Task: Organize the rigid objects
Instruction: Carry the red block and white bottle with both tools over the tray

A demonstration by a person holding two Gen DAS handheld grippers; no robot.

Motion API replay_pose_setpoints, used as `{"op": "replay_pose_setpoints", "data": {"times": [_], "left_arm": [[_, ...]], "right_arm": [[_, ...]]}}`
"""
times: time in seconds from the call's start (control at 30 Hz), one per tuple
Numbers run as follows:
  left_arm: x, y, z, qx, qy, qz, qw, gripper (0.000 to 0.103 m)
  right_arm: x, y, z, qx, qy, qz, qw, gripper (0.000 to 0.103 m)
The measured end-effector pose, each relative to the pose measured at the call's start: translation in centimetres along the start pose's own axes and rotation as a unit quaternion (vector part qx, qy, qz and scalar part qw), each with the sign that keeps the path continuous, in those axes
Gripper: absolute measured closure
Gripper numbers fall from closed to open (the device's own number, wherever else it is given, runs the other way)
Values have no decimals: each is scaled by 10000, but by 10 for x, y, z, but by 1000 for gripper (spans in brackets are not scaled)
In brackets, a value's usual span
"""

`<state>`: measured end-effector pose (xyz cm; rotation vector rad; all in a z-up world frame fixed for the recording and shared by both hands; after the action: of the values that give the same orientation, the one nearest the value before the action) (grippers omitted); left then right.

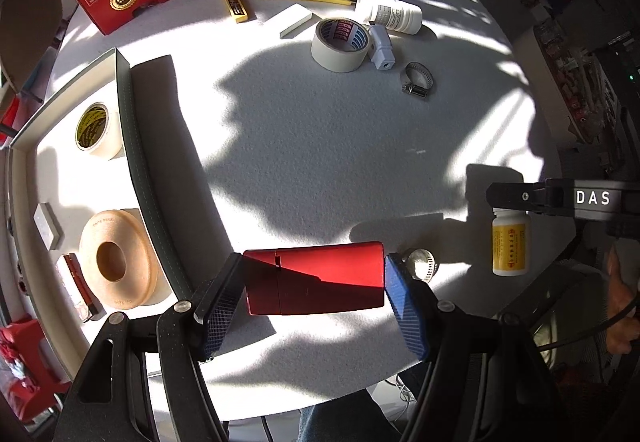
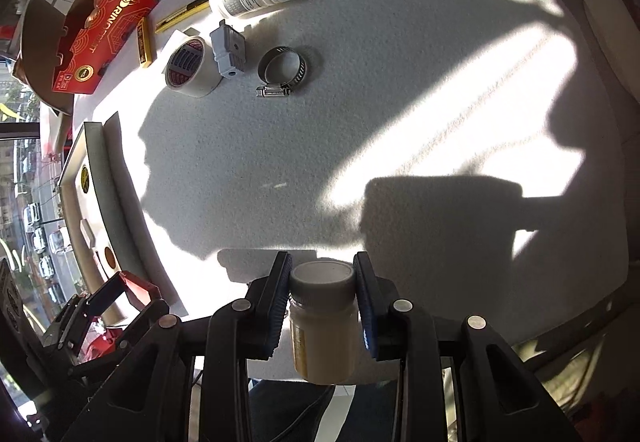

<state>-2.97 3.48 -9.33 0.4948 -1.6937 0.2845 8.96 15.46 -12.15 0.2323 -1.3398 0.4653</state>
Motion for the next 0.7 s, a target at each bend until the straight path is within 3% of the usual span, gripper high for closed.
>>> {"op": "replay_pose_setpoints", "data": {"times": [0.4, 0.7], "left_arm": [[35, 1, 58, 894, 478, -617, 9929, 30], [68, -13, 130, 1969, 1061, -1038, 9691, 30]], "right_arm": [[23, 10, 84, 998, -14, -274, 9946, 70], [31, 8, 198, 2258, 199, -441, 9730, 70]]}}
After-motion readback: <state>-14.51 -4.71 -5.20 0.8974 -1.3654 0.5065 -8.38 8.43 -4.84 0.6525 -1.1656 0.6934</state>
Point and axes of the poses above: each gripper's, at about its wrist camera, not at the fingertips, and x roughly against the way its jaws point, z to its left, y to its top, the point moved 4 cm from there along -x, roughly the way its jaws point, and after that the axes turned 6 degrees about x, right-handed, at the moved point
